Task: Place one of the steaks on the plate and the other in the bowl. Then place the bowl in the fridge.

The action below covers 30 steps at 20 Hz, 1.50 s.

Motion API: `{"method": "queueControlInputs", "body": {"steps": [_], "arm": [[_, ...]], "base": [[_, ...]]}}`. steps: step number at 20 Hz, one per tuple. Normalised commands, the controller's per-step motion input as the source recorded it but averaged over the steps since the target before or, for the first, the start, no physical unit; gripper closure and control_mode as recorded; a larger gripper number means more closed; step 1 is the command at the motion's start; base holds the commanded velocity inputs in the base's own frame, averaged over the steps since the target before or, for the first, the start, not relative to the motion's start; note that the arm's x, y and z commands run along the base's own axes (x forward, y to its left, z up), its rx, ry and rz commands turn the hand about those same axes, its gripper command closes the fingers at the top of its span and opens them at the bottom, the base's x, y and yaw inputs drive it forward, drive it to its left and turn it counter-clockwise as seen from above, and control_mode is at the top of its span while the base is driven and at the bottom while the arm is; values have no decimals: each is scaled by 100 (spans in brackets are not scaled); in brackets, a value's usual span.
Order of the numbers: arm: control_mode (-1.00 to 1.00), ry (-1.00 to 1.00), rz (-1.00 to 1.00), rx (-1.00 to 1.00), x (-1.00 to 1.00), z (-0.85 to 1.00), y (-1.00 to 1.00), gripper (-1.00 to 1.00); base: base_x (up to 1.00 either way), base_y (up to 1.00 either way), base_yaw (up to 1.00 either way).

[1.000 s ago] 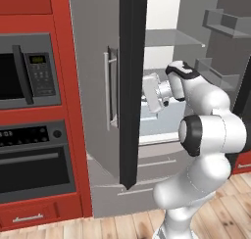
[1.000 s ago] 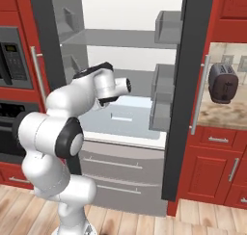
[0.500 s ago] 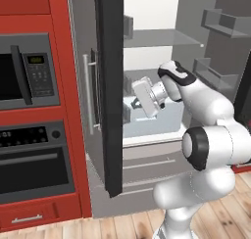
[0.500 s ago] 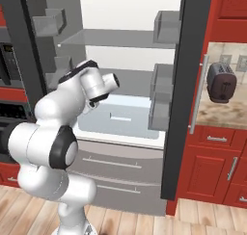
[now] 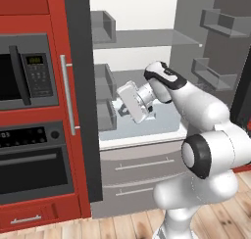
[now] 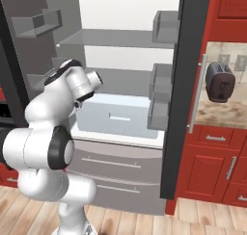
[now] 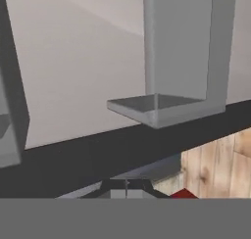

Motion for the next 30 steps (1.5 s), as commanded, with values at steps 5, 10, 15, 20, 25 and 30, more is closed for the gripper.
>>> {"method": "queueControlInputs", "body": {"steps": [5, 10, 15, 20, 25, 30], "arm": [[-100, 21, 24, -1, 6, -11, 100, 100], [-100, -12, 19, -13, -49, 16, 41, 100], [-100, -30, 10, -33, -100, 29, 0, 100], [-100, -33, 4, -32, -88, 23, -34, 100], [-100, -38, 0, -22, -74, 0, -95, 100], [-100, -40, -1, -14, -50, -1, -82, 100]], "base": [[0, 0, 0], [0, 0, 0], [0, 0, 0], [0, 0, 0], [0, 0, 0], [0, 0, 0]]}}
